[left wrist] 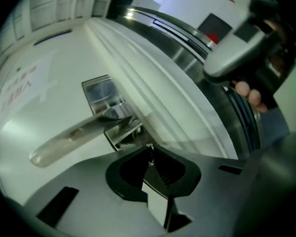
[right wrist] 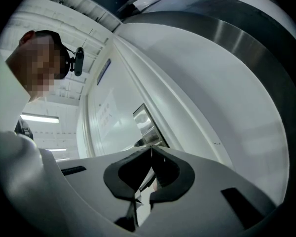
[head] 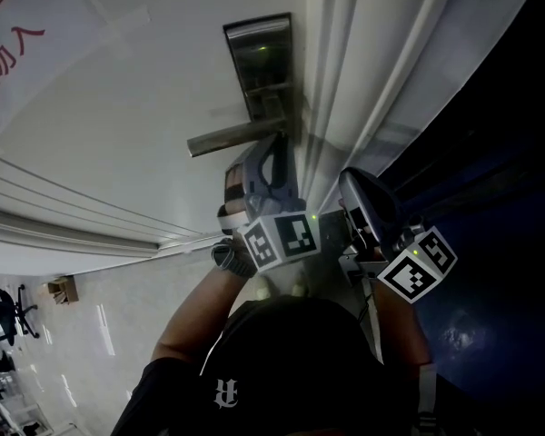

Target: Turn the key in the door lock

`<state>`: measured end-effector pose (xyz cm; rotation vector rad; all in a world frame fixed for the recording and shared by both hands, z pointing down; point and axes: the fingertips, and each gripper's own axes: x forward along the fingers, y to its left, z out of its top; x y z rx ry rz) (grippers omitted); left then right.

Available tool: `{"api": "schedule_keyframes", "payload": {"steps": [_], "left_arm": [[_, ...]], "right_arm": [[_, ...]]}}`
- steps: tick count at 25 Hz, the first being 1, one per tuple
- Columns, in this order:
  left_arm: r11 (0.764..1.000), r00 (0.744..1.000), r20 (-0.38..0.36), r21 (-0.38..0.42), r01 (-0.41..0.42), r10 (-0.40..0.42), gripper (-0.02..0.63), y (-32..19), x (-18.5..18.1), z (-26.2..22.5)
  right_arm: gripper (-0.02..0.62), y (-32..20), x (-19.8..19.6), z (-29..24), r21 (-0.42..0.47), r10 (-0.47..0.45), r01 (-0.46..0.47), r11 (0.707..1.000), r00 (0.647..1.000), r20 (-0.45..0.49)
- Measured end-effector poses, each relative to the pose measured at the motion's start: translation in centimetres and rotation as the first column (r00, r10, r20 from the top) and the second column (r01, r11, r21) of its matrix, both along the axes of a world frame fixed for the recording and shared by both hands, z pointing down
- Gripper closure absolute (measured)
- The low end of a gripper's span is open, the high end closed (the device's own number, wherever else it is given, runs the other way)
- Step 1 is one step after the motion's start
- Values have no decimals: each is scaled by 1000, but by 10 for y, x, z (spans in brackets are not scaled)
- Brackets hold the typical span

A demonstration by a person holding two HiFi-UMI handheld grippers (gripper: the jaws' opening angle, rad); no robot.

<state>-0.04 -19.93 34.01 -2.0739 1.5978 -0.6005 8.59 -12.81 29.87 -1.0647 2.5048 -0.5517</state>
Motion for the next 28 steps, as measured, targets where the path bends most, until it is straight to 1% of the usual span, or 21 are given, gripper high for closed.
{"api": "schedule_keyframes", "payload": {"steps": [1, 2, 4, 6, 8, 10, 14, 18, 20, 22, 24, 28], "left_arm": [[1000, 997, 77, 14, -4, 3, 571, 0, 1, 1], [1000, 988, 152, 24, -10, 6, 572, 0, 2, 1], [999, 958, 285, 34, -26, 15, 574, 1, 4, 3], [998, 923, 383, 37, -45, 28, 577, 1, 5, 5], [997, 889, 456, 40, -67, 41, 578, 2, 6, 6], [996, 848, 527, 43, -84, 49, 580, 2, 6, 7], [993, 743, 669, 54, -101, 39, 583, 2, 5, 10], [990, 649, 760, 64, -128, 35, 586, 2, 5, 10], [986, 610, 792, 74, -148, 32, 588, 2, 6, 9], [982, 587, 809, 89, -165, 26, 589, 2, 7, 8], [980, 578, 816, 96, -174, 23, 591, 2, 7, 8], [978, 589, 807, 98, -187, 32, 591, 2, 8, 8]], "right_arm": [[581, 0, 1, 0, 0, 3, -3, 1000, 1000, 3], [581, 0, 2, 0, -2, 5, -5, 1000, 1000, 6], [581, -1, 4, 0, -7, 6, -6, 1000, 1000, 14], [581, -1, 5, -1, -7, 6, -6, 1000, 1000, 18], [581, 0, 4, -1, -3, 5, -5, 1000, 1000, 15], [581, 1, 2, -1, -2, 2, -2, 1000, 1000, 8], [581, 0, 0, 1, -2, 3, -3, 1000, 1000, -5], [581, 0, -3, 0, 0, -2, 2, 1000, 1000, -15], [580, 0, -4, 0, 0, -1, 1, 1000, 1000, -16], [581, 0, -5, 0, -1, -1, 1, 1000, 1000, -18], [581, 0, -6, 1, -1, -3, 3, 1000, 1000, -23], [581, 0, -9, 1, -3, -2, 2, 1000, 1000, -31]]}}
